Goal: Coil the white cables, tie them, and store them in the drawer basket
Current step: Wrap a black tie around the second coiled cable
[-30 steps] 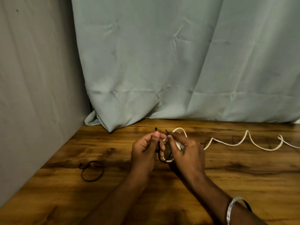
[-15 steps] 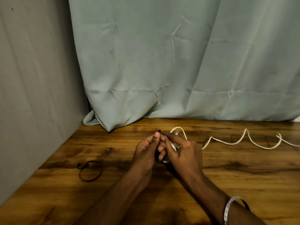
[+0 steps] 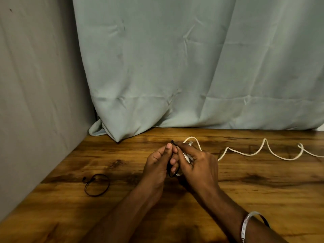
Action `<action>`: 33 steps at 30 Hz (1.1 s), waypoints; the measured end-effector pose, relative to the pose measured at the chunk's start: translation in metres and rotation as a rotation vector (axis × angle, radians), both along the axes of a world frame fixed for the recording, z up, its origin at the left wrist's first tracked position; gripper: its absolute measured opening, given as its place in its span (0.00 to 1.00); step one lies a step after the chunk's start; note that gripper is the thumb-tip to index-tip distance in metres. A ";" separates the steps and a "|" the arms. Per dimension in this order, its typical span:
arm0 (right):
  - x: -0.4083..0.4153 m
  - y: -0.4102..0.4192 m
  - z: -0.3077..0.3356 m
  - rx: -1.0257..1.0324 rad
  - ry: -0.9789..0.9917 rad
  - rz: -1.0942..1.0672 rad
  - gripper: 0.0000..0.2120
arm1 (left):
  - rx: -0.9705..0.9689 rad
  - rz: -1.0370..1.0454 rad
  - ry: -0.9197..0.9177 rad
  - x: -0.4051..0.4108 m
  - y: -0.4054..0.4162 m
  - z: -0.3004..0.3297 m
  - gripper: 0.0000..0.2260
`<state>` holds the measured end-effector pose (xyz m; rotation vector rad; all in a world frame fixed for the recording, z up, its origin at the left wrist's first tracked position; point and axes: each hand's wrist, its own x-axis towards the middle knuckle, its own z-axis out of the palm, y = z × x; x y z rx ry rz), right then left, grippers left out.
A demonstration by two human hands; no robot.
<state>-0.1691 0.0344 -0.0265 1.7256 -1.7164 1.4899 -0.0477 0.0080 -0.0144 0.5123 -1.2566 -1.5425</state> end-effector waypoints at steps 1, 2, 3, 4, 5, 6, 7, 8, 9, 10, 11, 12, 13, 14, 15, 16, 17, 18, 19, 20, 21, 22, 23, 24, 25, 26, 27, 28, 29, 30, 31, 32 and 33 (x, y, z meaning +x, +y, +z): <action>0.000 0.000 0.000 -0.005 0.004 -0.004 0.17 | 0.002 0.001 0.000 0.000 0.000 0.000 0.14; 0.000 0.000 0.001 -0.009 0.007 -0.007 0.17 | 0.002 0.000 0.006 0.000 0.000 0.000 0.14; 0.000 0.000 0.001 -0.013 0.008 -0.010 0.17 | 0.002 -0.001 0.016 0.000 0.000 0.000 0.15; 0.000 0.000 0.001 -0.019 0.005 -0.011 0.17 | 0.004 -0.003 0.028 0.000 0.001 0.000 0.16; 0.000 0.000 0.001 -0.023 0.002 -0.010 0.17 | 0.007 -0.005 0.035 0.001 0.001 0.000 0.16; 0.000 0.000 0.000 -0.025 -0.002 -0.005 0.17 | 0.011 -0.007 0.035 0.001 0.001 0.000 0.16; -0.001 -0.001 0.000 -0.023 -0.005 0.001 0.16 | 0.012 -0.010 0.029 0.001 0.001 0.000 0.15; -0.001 -0.001 -0.001 -0.015 -0.005 0.007 0.16 | 0.011 -0.011 0.018 0.000 0.001 0.001 0.15; -0.001 -0.001 -0.001 -0.006 0.000 0.009 0.16 | 0.009 -0.010 0.004 0.001 0.001 0.001 0.14; -0.001 -0.001 -0.002 0.000 0.008 0.008 0.16 | 0.007 -0.009 -0.010 0.001 0.001 0.000 0.14; -0.001 -0.002 -0.002 0.002 0.013 0.006 0.16 | 0.006 -0.011 -0.025 0.001 0.001 0.000 0.14; -0.001 -0.002 -0.002 0.002 0.013 0.005 0.16 | 0.007 -0.016 -0.040 0.002 0.000 0.000 0.13; -0.002 -0.003 -0.002 0.002 0.013 0.002 0.16 | 0.011 -0.023 -0.053 0.003 -0.001 0.000 0.13; -0.003 -0.003 -0.002 0.001 0.013 0.001 0.17 | 0.019 -0.032 -0.060 0.003 -0.001 0.000 0.13; -0.003 -0.003 -0.001 0.001 0.015 0.000 0.17 | 0.030 -0.040 -0.061 0.003 -0.001 0.000 0.13; -0.003 -0.002 -0.001 0.002 0.016 0.000 0.17 | 0.044 -0.044 -0.057 0.004 -0.001 0.000 0.13; -0.003 -0.001 -0.001 -0.001 0.016 0.001 0.17 | 0.057 -0.038 -0.050 0.004 -0.001 0.000 0.14; -0.003 -0.001 -0.001 -0.007 0.015 0.001 0.17 | 0.069 -0.023 -0.042 0.003 -0.001 0.000 0.14; -0.002 0.000 -0.001 -0.012 0.018 -0.001 0.17 | 0.075 -0.004 -0.029 0.003 -0.002 0.000 0.15; -0.002 0.000 -0.001 -0.014 0.022 -0.005 0.16 | 0.077 0.013 -0.010 0.003 -0.003 -0.001 0.16; -0.002 0.000 0.000 -0.014 0.027 -0.009 0.16 | 0.076 0.021 0.012 0.003 -0.004 0.000 0.16; -0.002 0.000 0.000 -0.014 0.033 -0.015 0.16 | 0.075 0.023 0.031 0.003 -0.005 0.000 0.15; -0.002 0.000 0.000 -0.016 0.038 -0.023 0.16 | 0.074 0.020 0.045 0.003 -0.005 0.000 0.14; -0.002 0.000 0.000 -0.019 0.044 -0.033 0.16 | 0.073 0.016 0.052 0.003 -0.005 0.001 0.13; -0.002 0.000 0.000 -0.021 0.053 -0.039 0.16 | 0.070 0.011 0.054 0.003 -0.005 0.001 0.13; -0.002 0.000 0.000 -0.019 0.058 -0.039 0.16 | 0.066 0.003 0.054 0.003 -0.005 0.001 0.12; -0.002 0.000 0.001 -0.012 0.056 -0.033 0.16 | 0.062 -0.003 0.050 0.003 -0.004 0.002 0.12; -0.002 0.000 0.001 -0.005 0.046 -0.025 0.16 | 0.061 -0.008 0.040 0.003 -0.003 0.002 0.13; -0.002 0.000 0.001 -0.006 0.039 -0.021 0.17 | 0.057 -0.012 0.026 0.003 -0.002 0.002 0.13; -0.001 0.000 0.001 -0.016 0.038 -0.023 0.17 | 0.053 -0.014 0.010 0.003 -0.001 0.001 0.13; -0.001 0.000 0.001 -0.025 0.041 -0.028 0.16 | 0.047 -0.018 -0.008 0.002 -0.001 0.001 0.13; -0.001 0.000 0.001 -0.026 0.040 -0.027 0.16 | 0.045 -0.020 -0.025 0.002 -0.001 0.001 0.14; -0.001 0.000 0.001 -0.016 0.033 -0.023 0.17 | 0.041 -0.023 -0.038 0.002 -0.001 0.000 0.14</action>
